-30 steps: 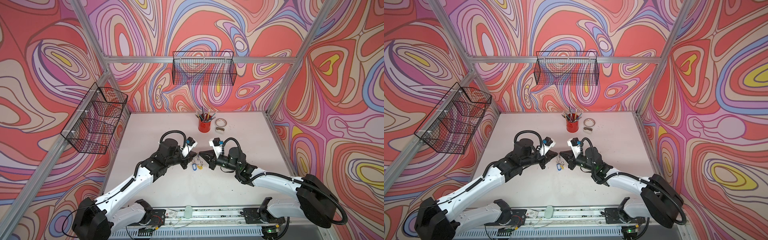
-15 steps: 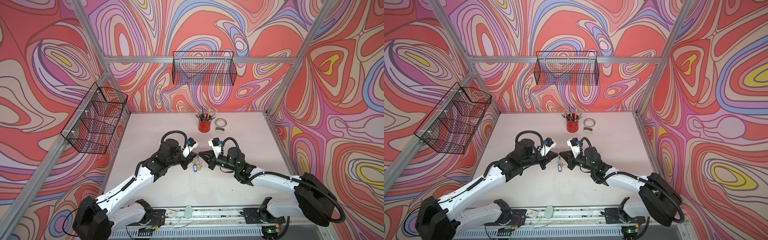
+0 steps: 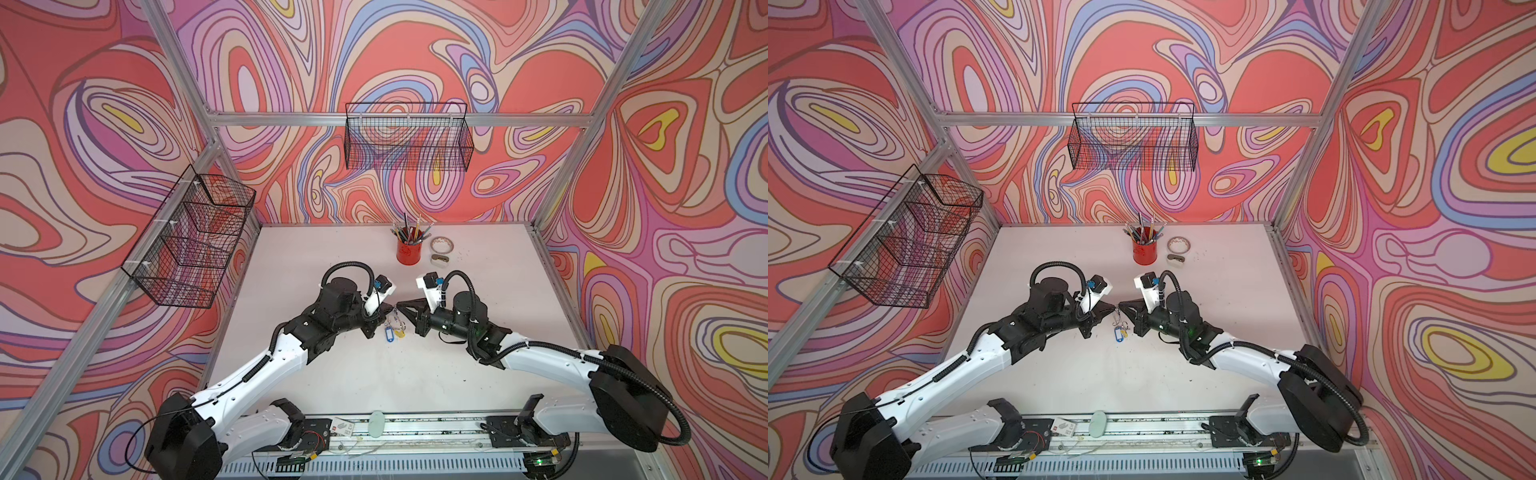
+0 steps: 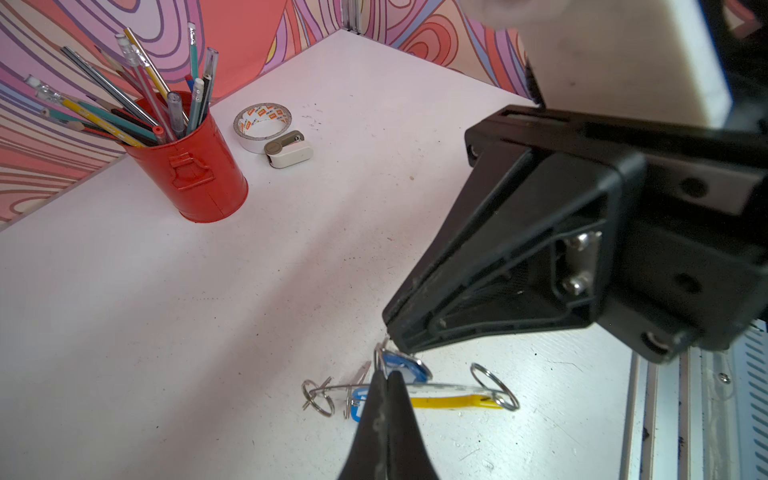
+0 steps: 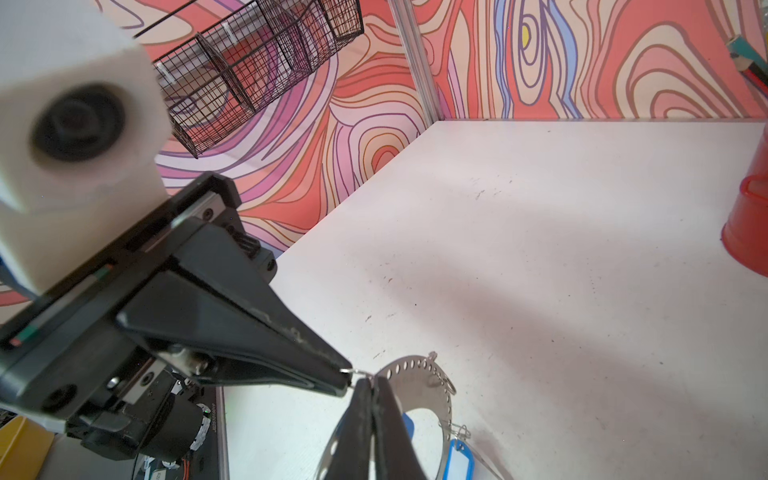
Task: Put the keys on the keyring
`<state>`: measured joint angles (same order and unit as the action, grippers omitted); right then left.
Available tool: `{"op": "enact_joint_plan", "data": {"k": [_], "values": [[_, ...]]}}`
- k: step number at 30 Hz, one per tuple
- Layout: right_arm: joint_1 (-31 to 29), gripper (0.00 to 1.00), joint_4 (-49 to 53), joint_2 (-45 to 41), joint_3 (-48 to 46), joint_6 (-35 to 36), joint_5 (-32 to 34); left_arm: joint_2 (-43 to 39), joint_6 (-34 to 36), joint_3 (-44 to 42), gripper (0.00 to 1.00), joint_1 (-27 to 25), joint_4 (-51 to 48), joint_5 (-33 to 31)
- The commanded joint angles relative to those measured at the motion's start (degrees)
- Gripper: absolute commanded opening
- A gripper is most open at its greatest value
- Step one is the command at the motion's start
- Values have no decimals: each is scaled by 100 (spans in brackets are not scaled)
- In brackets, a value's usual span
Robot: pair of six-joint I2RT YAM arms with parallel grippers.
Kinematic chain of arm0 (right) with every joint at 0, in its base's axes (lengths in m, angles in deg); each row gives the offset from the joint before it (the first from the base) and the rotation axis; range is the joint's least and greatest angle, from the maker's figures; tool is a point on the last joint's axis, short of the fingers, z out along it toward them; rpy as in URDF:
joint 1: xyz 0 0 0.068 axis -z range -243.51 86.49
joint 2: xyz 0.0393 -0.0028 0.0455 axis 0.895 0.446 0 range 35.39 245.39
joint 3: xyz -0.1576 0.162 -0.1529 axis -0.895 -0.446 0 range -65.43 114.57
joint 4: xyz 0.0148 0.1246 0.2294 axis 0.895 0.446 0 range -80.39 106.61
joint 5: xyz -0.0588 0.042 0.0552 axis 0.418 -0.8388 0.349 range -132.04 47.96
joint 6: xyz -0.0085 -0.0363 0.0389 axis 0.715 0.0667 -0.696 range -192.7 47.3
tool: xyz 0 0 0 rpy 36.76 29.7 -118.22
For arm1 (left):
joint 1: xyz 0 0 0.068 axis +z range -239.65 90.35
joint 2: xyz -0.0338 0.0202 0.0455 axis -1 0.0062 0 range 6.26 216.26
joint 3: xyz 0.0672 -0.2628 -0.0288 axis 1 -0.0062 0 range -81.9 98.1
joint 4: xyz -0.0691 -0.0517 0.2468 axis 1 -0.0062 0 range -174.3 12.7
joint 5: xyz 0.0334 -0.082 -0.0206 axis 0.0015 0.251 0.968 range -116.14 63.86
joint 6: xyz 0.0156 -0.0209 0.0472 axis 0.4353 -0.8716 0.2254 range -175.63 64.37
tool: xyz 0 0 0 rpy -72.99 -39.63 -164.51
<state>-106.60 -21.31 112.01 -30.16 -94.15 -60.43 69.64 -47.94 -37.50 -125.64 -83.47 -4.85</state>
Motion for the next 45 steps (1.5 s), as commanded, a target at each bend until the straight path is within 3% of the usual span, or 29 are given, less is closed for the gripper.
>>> {"op": "enact_joint_plan", "data": {"k": [1,13,28,30,36,41,45], "values": [[121,0,204,123,164,-188,190,-205,178,-96,0,-93,245,174],[213,0,593,355,391,-401,-305,-440,121,-393,0,-128,760,-173],[727,0,963,764,799,-659,-1852,-436,-741,-832,0,-321,2278,-737],[804,0,1167,690,806,-538,-1805,-395,-882,-905,0,-321,2590,-800],[1031,13,1526,595,720,-496,-1573,-106,-1201,-1135,0,-321,3619,-832],[1280,17,896,292,205,-808,-1145,169,-1462,-1328,0,-321,4276,-779],[1618,38,613,-322,-289,-1084,-11,341,-1521,-1393,0,-316,4586,-562]]}}
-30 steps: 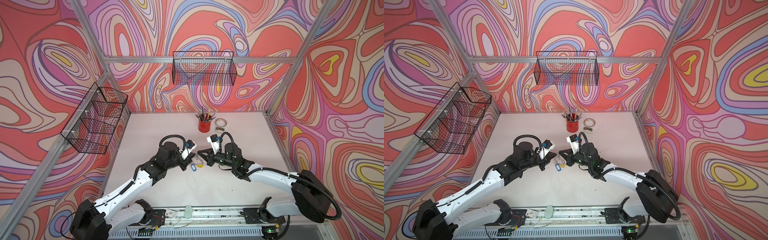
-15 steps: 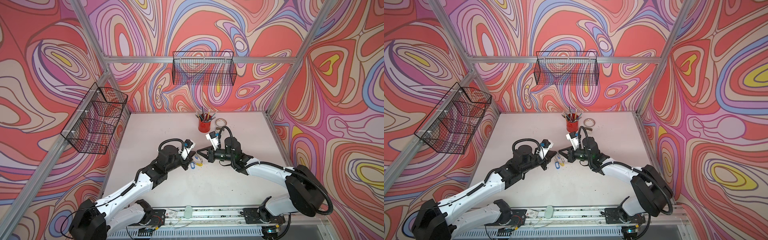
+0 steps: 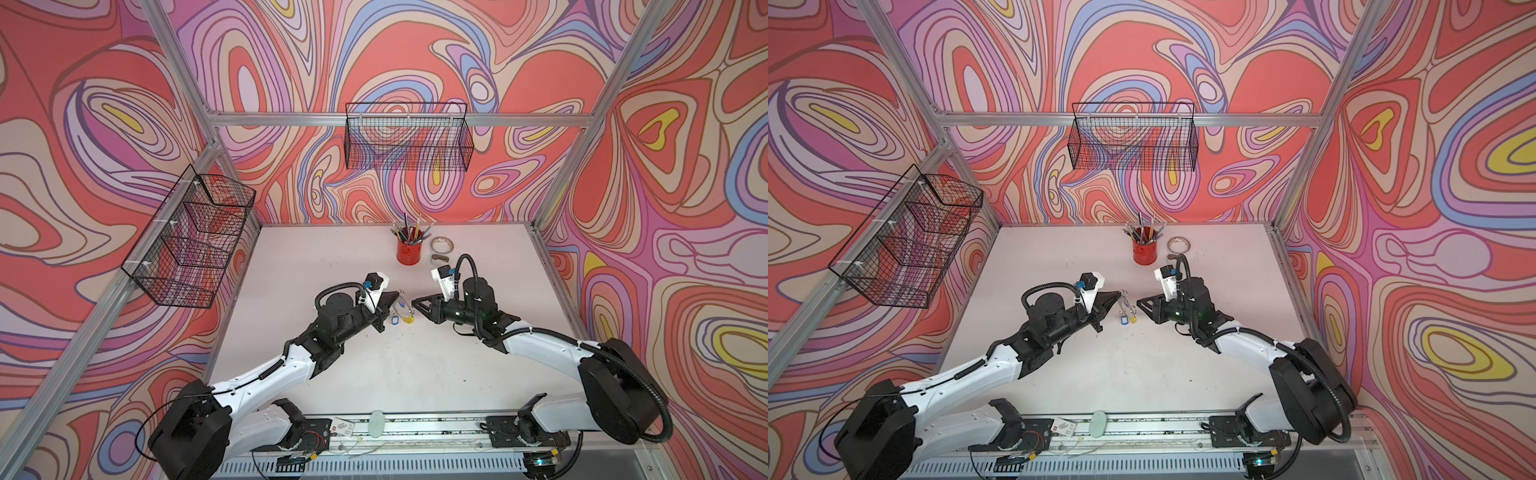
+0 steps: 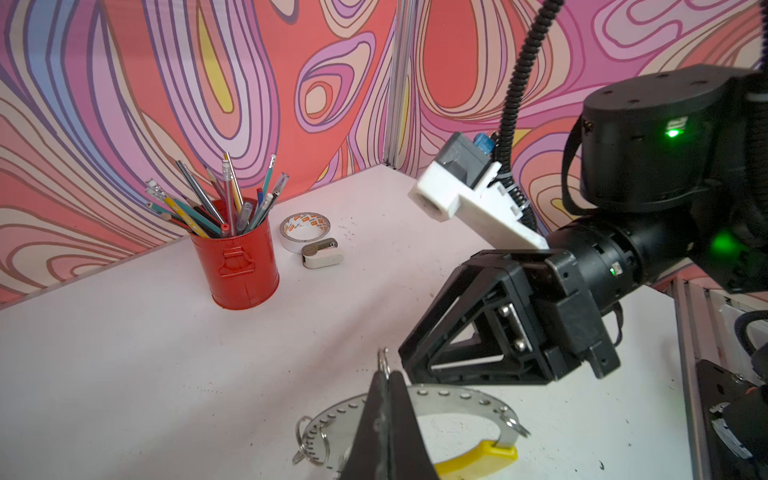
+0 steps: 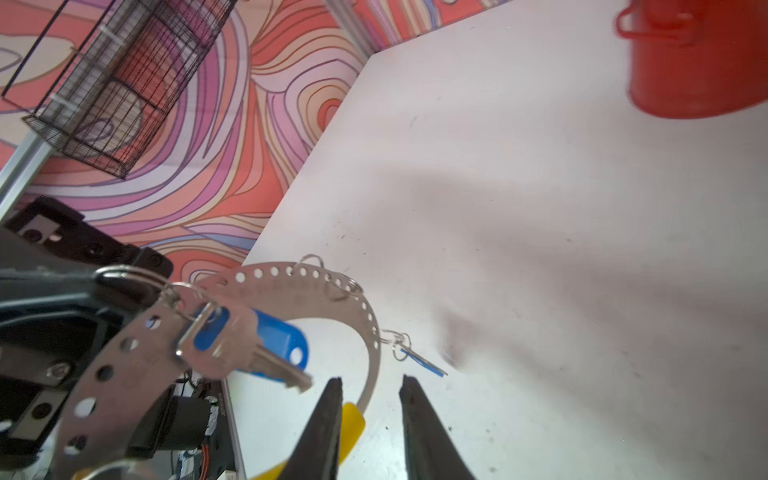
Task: Put the keys on the keyring
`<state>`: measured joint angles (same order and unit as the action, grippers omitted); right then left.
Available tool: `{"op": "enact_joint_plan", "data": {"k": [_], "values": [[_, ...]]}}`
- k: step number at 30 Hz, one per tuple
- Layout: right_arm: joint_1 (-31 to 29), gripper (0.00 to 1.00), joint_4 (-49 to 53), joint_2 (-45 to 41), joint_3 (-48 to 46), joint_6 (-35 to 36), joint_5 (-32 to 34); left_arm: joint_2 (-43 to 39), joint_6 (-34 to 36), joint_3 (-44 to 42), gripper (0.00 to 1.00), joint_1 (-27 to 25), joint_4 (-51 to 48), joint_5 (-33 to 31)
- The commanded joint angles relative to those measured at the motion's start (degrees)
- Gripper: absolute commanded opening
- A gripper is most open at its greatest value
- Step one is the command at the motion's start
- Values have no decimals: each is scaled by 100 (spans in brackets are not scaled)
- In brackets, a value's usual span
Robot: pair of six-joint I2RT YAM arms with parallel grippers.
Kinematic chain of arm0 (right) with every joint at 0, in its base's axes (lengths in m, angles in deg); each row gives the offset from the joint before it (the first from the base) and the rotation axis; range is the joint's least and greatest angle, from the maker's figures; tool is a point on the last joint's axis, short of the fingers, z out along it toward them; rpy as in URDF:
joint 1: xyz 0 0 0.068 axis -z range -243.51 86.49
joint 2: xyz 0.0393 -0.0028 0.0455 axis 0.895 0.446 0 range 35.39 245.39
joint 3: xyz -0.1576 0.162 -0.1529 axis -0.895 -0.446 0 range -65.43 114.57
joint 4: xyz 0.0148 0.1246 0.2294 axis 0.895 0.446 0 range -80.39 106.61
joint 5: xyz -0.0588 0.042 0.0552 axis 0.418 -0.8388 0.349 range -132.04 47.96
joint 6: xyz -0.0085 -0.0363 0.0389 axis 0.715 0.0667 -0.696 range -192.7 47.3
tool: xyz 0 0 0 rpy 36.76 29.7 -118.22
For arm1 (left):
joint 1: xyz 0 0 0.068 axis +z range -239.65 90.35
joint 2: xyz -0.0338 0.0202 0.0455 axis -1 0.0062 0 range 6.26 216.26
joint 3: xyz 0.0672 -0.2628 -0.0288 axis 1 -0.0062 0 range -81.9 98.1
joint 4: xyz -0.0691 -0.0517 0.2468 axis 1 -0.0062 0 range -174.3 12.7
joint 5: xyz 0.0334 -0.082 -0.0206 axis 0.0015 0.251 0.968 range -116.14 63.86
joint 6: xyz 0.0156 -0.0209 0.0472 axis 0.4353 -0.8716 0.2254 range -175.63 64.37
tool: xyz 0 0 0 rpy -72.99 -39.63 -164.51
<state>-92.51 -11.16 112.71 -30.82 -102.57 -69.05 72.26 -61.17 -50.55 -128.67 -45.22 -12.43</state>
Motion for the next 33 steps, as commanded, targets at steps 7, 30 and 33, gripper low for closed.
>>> {"op": "enact_joint_plan", "data": {"k": [7,30,33], "values": [[781,62,-722,-823,-218,-135,1120,340,-313,103,0,0,676,575],[790,52,-1684,480,537,-62,-1833,2051,-2706,692,0,1098,2892,3356],[790,51,-1658,658,644,-30,-1950,2119,-2740,727,0,1102,2971,3360]]}}
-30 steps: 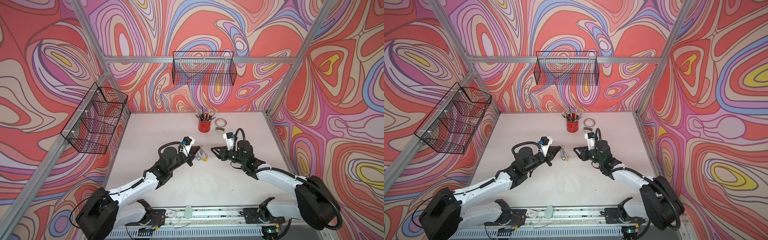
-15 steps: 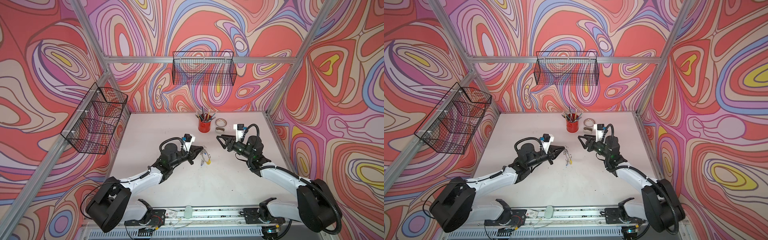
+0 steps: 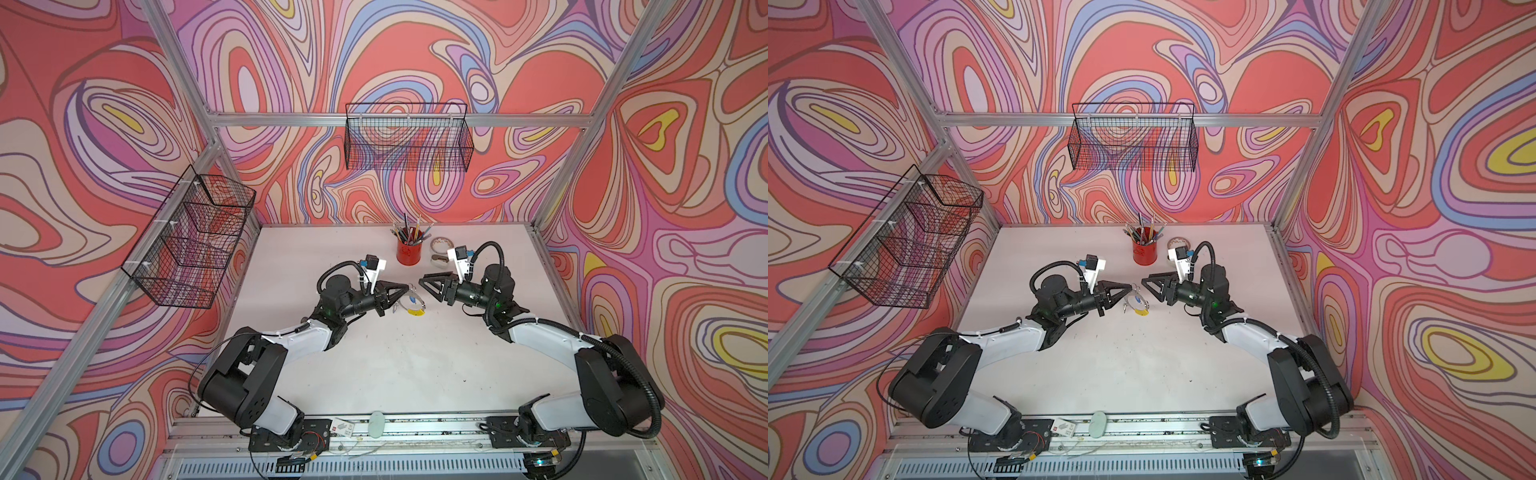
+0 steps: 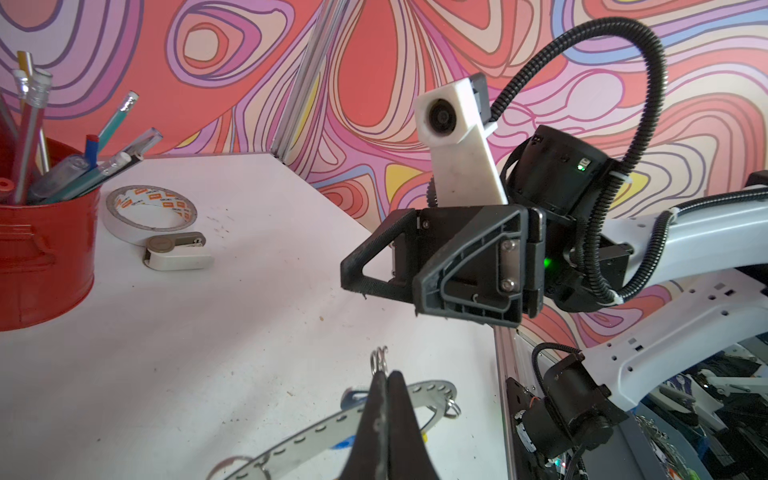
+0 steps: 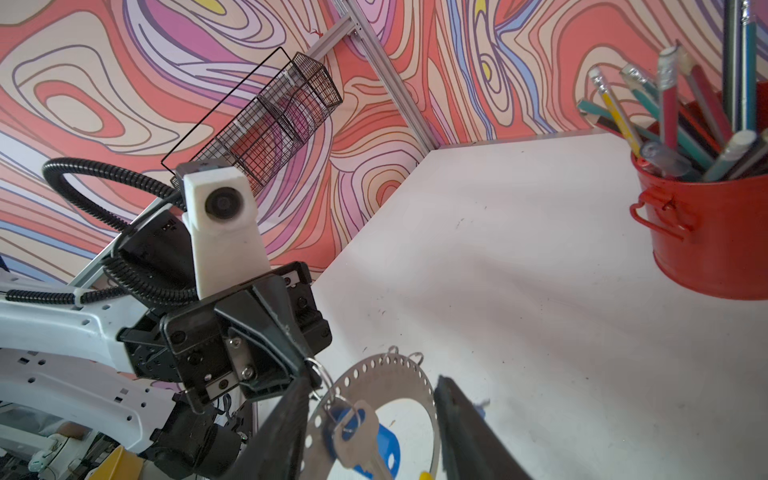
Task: Put the keys on the keyring
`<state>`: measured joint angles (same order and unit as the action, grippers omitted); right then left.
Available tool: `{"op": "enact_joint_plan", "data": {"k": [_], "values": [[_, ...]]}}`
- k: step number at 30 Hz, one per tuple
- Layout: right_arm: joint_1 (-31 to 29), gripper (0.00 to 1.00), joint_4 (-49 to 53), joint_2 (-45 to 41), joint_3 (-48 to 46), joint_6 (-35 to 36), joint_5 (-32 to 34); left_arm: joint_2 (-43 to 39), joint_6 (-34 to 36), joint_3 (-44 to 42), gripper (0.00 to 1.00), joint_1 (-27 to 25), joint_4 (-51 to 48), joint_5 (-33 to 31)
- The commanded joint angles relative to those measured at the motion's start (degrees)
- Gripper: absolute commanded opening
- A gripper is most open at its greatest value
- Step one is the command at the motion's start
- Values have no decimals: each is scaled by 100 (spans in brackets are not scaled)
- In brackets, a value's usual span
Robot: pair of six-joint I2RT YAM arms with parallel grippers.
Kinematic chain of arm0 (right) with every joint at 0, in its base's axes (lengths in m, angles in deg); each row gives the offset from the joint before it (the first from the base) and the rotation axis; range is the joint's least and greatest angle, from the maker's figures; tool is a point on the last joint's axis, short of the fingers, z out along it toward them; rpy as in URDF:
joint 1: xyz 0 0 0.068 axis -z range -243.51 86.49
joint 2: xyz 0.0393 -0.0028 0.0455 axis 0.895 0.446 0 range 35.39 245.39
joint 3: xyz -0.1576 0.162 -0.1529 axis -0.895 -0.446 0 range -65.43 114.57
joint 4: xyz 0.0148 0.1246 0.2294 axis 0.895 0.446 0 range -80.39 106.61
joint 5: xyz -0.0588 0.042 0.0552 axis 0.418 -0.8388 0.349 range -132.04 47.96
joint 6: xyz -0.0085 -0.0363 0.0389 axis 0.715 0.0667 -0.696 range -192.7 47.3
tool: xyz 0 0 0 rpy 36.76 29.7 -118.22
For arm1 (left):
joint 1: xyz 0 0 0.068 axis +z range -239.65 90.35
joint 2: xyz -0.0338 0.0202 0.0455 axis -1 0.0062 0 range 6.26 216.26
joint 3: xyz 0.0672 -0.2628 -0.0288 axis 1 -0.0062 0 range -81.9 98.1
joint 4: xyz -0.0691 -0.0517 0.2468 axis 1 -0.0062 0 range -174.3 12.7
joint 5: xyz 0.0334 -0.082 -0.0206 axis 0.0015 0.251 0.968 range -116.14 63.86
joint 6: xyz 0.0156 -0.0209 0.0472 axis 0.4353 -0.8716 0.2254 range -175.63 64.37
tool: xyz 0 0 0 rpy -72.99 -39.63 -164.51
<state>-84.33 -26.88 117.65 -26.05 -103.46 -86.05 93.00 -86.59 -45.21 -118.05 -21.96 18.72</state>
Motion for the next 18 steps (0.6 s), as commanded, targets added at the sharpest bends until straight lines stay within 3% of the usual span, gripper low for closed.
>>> {"op": "enact_joint_plan", "data": {"k": [1,6,18], "values": [[-34,48,-102,243,200,37,-307,57,-197,207,0,45,645,261],[-103,43,-240,352,180,-13,-451,104,-200,209,0,63,663,264],[-158,46,-599,413,68,-238,-650,265,-362,268,0,66,860,269]]}}
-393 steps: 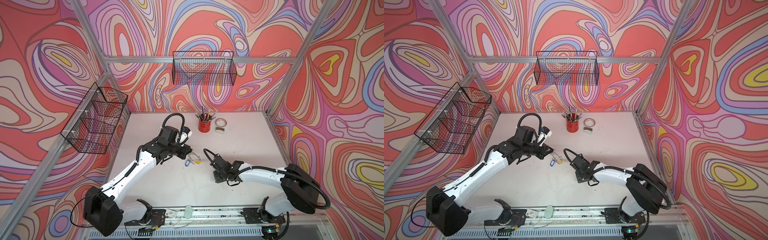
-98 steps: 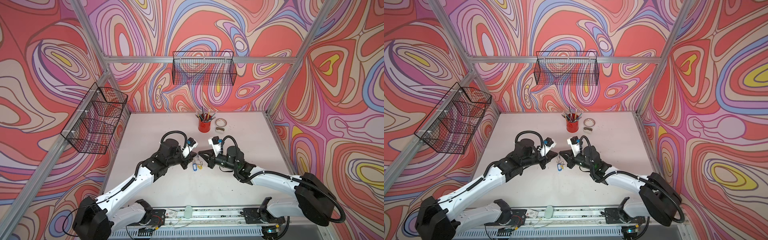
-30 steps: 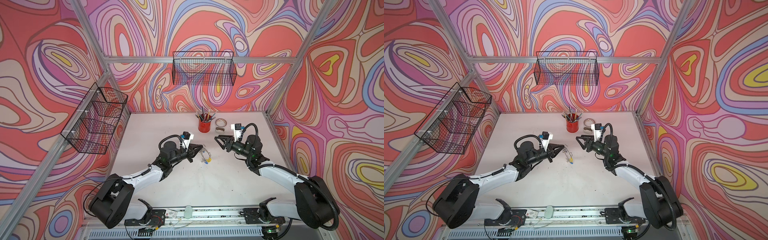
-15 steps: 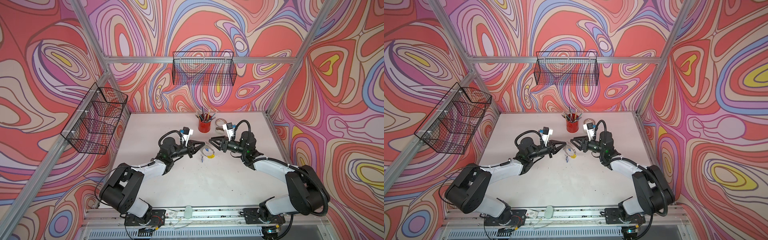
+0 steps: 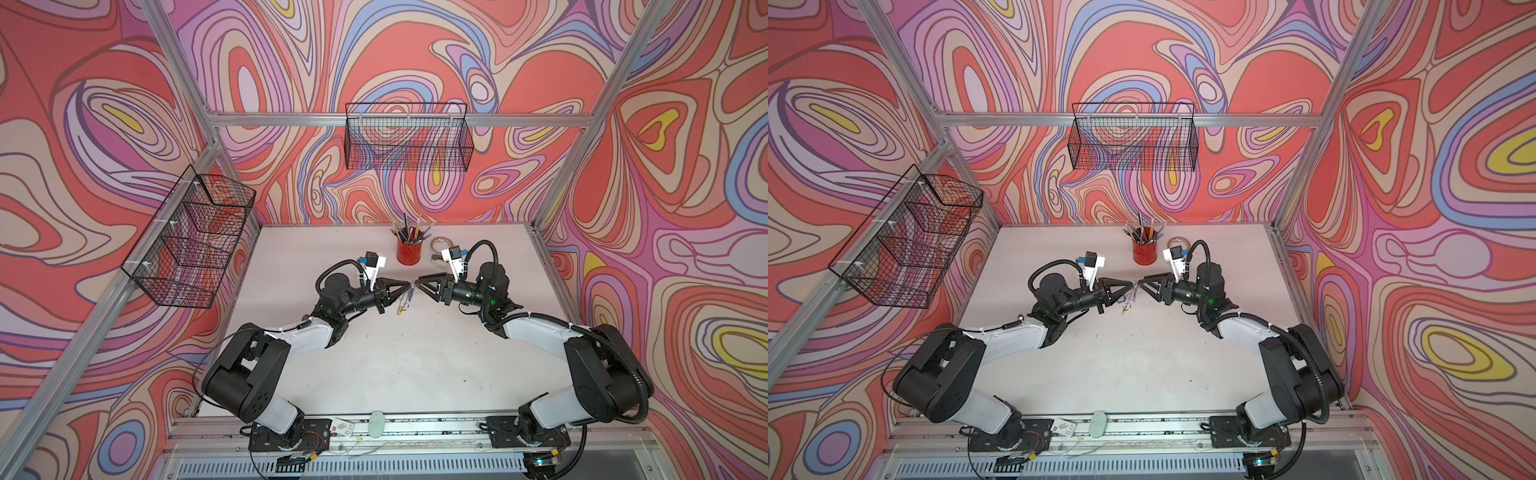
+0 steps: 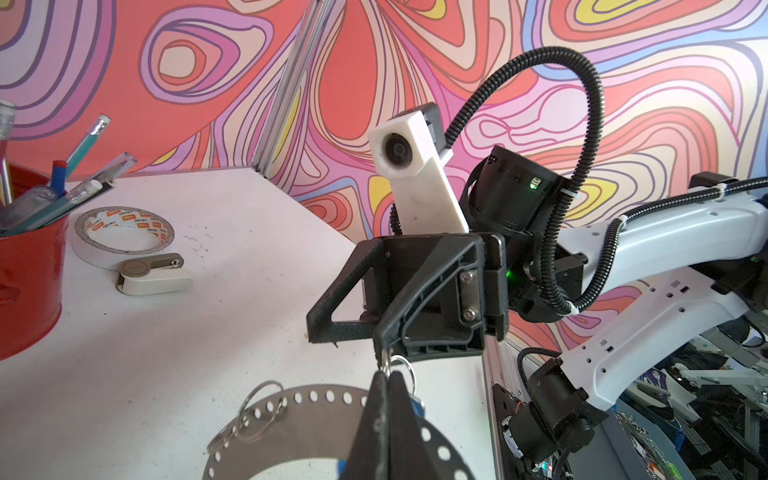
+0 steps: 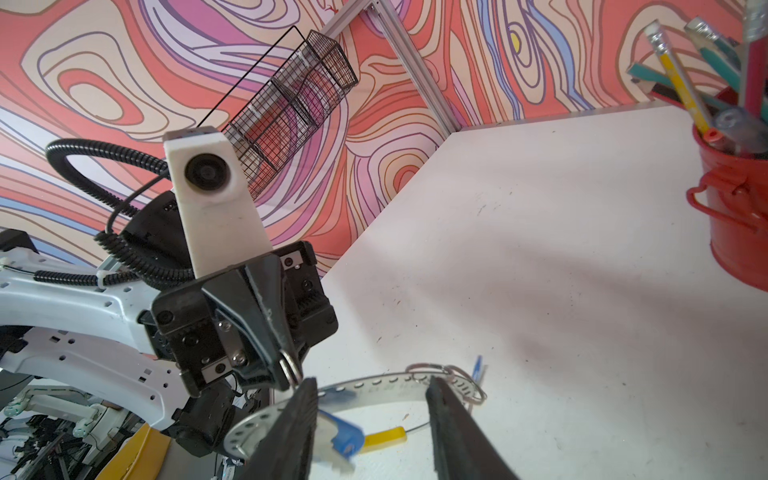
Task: Put the keys on the keyring
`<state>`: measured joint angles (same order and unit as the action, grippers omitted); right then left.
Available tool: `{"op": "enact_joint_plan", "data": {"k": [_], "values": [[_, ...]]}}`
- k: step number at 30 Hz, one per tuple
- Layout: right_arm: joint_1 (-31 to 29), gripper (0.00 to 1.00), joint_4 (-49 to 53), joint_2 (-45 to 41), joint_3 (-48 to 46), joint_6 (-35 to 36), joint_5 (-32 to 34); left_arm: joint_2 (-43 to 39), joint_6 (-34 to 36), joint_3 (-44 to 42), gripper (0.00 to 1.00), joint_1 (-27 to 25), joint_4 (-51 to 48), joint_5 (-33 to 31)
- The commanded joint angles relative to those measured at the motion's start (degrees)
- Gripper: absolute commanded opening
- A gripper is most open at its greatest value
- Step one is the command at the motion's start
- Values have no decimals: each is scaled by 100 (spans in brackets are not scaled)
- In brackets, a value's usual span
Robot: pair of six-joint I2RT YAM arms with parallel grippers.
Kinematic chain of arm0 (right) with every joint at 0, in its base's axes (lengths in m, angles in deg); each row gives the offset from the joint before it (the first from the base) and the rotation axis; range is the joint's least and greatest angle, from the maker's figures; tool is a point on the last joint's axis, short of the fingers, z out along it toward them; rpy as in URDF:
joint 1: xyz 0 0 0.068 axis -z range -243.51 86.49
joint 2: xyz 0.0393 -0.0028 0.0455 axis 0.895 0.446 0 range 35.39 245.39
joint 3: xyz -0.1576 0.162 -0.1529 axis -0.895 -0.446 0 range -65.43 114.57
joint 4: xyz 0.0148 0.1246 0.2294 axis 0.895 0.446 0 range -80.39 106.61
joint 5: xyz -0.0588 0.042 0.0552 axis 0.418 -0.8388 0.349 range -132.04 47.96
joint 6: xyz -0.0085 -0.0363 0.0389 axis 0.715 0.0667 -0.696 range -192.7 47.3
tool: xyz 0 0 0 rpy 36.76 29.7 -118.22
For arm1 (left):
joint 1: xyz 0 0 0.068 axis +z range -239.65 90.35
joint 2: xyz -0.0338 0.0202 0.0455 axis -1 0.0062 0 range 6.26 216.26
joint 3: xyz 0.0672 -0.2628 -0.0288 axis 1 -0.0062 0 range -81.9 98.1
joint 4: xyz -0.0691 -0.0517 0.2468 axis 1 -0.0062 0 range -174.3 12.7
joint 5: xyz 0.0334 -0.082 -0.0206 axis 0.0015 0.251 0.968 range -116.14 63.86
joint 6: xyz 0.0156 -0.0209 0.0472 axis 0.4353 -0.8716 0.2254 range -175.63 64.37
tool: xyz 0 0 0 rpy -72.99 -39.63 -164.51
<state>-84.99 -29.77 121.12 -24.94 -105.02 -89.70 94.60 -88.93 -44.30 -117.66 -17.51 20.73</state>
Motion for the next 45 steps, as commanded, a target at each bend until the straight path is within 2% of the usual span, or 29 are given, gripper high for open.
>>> {"op": "enact_joint_plan", "data": {"k": [1,14,21,33,45], "values": [[-89,46,-338,83,-52,-114,-288,105,-127,180,0,30,416,67],[183,52,39,-416,-148,-24,479,105,-183,150,0,41,488,135],[155,55,64,-497,-16,86,127,114,-254,151,0,40,570,163],[-161,44,310,-28,276,295,-155,179,-345,187,0,48,696,200],[-213,27,241,100,241,245,-222,272,-484,203,0,41,887,207]]}}
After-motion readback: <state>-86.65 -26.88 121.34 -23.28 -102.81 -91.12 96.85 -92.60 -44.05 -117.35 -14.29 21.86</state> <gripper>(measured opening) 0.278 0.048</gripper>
